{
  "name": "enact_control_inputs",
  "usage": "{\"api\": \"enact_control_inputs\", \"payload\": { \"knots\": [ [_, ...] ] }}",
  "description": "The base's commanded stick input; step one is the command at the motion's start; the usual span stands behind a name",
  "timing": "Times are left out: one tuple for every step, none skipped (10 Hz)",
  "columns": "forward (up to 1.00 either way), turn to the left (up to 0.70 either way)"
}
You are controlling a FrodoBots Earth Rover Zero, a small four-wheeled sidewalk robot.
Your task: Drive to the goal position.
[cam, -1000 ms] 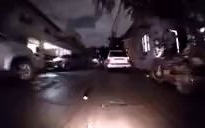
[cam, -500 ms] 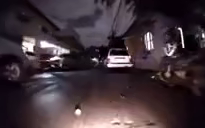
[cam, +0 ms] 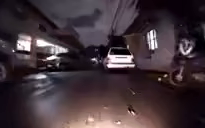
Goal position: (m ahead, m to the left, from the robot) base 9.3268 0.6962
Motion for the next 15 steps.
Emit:
{"api": "enact_control_inputs", "payload": {
  "knots": [
    [1.0,0.0],
    [1.0,0.16],
    [1.0,0.27],
    [1.0,0.27],
    [1.0,0.27],
    [1.0,0.27],
    [1.0,0.13],
    [0.53,0.0],
    [0.0,0.0],
    [0.37,0.0],
    [1.0,0.0],
    [1.0,0.0],
    [1.0,0.0],
    [1.0,0.0],
    [1.0,0.0]
  ]
}}
